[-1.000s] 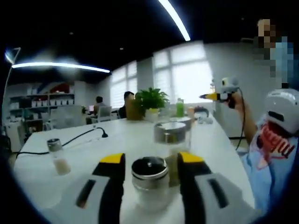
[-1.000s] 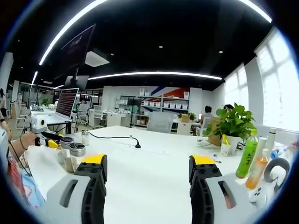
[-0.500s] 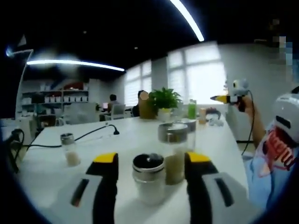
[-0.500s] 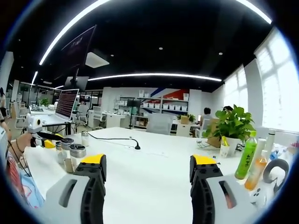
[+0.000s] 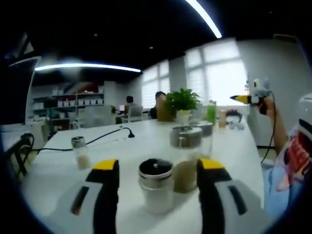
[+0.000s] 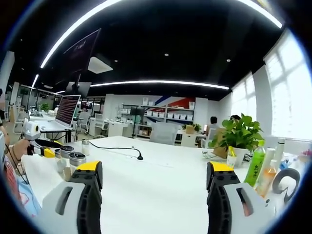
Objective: Rotate the seasoning bottle until the label or dispensing opening points toward the visible target arrow and the bottle remains upright within the marked orientation range
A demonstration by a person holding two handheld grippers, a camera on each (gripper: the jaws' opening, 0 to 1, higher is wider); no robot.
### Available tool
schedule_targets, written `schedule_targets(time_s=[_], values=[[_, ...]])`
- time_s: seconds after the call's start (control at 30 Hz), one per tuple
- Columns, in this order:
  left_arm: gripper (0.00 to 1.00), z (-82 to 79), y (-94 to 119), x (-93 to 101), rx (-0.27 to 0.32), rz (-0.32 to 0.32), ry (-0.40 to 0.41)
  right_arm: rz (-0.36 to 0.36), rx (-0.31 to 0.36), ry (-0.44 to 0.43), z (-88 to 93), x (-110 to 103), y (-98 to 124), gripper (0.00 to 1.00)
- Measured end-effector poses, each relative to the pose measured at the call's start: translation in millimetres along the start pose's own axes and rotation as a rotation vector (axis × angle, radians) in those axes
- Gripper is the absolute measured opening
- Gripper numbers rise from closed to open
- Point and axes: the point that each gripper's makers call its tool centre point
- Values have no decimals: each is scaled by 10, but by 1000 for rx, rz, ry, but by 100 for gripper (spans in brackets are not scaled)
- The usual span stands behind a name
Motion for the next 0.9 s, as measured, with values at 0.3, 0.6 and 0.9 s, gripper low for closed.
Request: schedule_targets(time_s=[0.3,0.6,0.9], values=[[60,-12,-44,-74,-8,-42,1,-6,-31,-8,56,-11,-39,95],[46,-48,-97,10,18,-34,-9,8,-43,-29,98,64,-17,99],[38,8,-157,-40,-3,-48,10,-15,-46,-44,110,59,-25,99]])
Point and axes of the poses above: the point that each gripper's makers call its tool centre point, and the gripper's own axes: y roughly backward along the fingers, x roughly to its right, z roughly out of its underside, and after that the axes turned 11 degrees about -x, right-handed
